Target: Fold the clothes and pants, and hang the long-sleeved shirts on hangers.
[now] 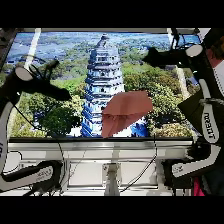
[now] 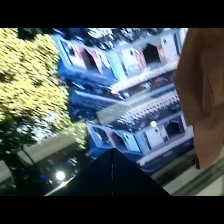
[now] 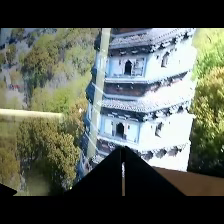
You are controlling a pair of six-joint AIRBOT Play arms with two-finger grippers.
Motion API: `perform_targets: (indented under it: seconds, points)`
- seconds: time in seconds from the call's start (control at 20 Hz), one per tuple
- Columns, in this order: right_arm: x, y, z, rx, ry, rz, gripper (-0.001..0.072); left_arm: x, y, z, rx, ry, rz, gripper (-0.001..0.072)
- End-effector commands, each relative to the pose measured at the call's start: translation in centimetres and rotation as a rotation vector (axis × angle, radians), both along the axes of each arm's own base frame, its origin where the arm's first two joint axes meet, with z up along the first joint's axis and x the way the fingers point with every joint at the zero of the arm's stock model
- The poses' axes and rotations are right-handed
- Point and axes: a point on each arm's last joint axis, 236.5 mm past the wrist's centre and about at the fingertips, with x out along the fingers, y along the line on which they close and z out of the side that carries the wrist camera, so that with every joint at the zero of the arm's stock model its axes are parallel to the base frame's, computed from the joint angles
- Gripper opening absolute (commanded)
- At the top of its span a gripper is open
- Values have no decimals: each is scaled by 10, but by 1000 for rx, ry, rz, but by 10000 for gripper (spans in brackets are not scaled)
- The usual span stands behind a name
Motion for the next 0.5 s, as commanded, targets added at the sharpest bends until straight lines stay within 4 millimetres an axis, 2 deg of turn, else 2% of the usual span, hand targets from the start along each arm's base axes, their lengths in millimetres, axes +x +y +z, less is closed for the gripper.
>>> perform_targets:
  seconds: [0.0,0.1,0.25,0.3,0.35,0.4,0.45]
  points:
    - [-41,-7,-10,3,84,103,9,-72,-38,-32,-108,113,-110,2]
    - [-63,1,-13,34,82,129,9,-109,-56,-46,-153,183,-121,3]
    - [-101,11,-13,74,73,141,10,-133,-87,-54,-259,225,-71,15]
    - [-111,12,-9,69,58,147,11,-140,-96,-54,-287,246,-68,197]
    - [-116,10,-3,51,43,148,13,-145,-103,-55,-297,255,-70,515]
    - [-119,9,4,36,24,149,17,-147,-108,-56,-300,286,-40,605]
    - [-120,9,10,36,10,147,52,-151,-115,-57,-302,338,2,605]
